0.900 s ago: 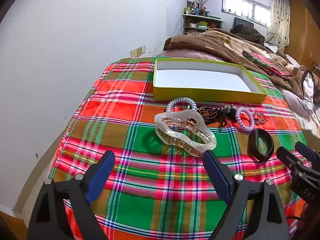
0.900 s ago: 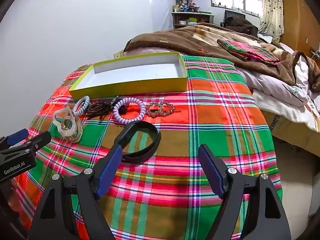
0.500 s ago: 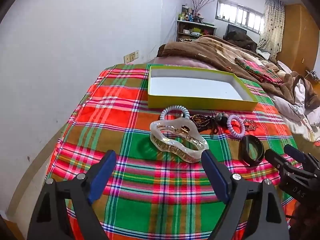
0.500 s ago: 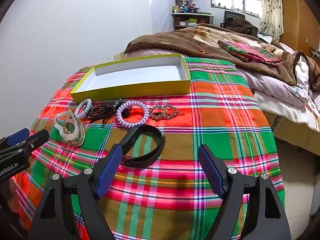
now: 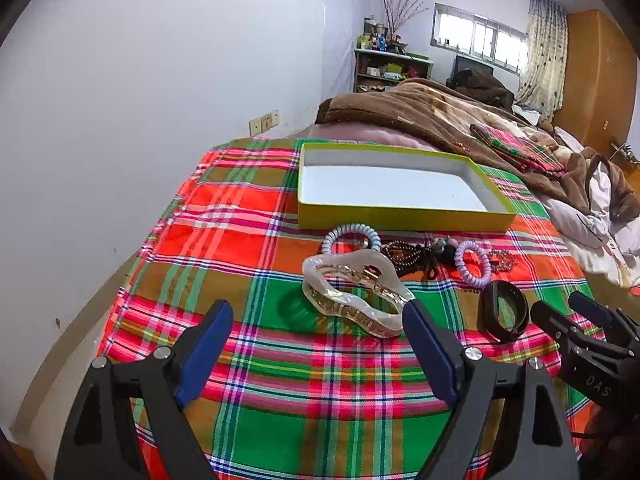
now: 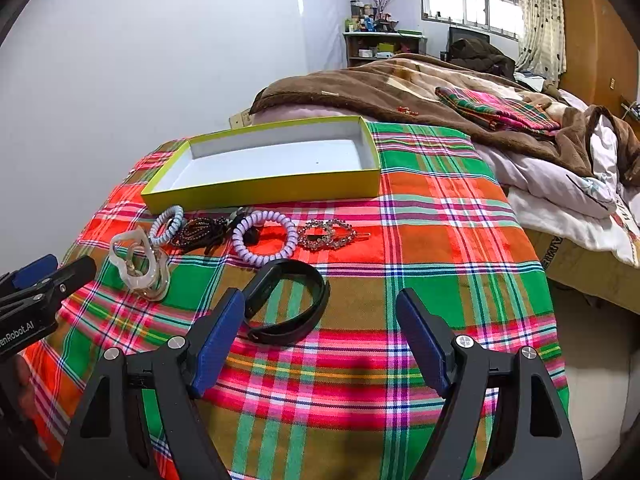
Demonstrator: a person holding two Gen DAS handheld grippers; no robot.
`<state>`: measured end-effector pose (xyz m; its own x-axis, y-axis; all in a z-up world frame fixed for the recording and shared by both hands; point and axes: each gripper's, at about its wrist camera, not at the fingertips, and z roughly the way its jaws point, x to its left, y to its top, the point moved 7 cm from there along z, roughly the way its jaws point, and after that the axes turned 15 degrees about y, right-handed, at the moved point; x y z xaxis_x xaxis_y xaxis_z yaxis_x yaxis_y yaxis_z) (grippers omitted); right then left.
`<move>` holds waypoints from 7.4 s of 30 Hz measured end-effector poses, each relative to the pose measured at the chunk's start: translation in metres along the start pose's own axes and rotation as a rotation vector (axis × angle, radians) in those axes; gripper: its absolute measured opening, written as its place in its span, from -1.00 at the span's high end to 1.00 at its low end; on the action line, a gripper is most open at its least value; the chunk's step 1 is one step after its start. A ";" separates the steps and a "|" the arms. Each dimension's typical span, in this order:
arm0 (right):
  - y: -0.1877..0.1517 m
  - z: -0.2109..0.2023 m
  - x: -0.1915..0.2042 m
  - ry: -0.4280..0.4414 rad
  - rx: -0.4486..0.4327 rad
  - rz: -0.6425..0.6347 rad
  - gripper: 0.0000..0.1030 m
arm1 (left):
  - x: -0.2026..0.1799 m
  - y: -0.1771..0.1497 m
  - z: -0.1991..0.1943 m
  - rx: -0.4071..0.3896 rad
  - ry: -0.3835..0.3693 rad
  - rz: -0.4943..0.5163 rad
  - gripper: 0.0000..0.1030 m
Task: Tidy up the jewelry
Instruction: 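Move left tool toward clear claw clip while right tool approaches black band, then close left tool on clear claw clip while right tool grasps black band, then carry clip in left tool and band in right tool over the box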
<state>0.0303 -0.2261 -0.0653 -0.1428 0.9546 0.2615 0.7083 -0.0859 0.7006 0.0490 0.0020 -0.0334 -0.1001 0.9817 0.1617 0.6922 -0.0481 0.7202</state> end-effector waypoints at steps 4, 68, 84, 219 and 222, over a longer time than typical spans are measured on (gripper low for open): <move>0.000 0.000 0.000 0.002 -0.002 0.003 -0.51 | 0.002 0.001 0.000 0.007 -0.025 -0.025 -0.71; 0.007 0.016 -0.013 -0.018 0.022 0.032 -0.51 | 0.002 0.005 0.039 0.188 -0.049 -0.039 -0.62; 0.002 0.033 -0.017 -0.023 0.092 0.029 -0.01 | -0.002 -0.007 0.065 0.341 -0.053 -0.036 -0.51; 0.167 0.177 -0.055 -0.033 0.174 -0.023 0.86 | -0.077 0.128 0.183 0.281 -0.191 0.075 0.78; 0.166 0.182 -0.055 -0.042 0.182 -0.028 0.85 | -0.076 0.128 0.183 0.276 -0.181 0.081 0.78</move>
<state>0.2819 -0.2411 -0.0840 -0.1376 0.9673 0.2132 0.8184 -0.0102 0.5745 0.2762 -0.0454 -0.0766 0.0751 0.9947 0.0706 0.8627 -0.1003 0.4956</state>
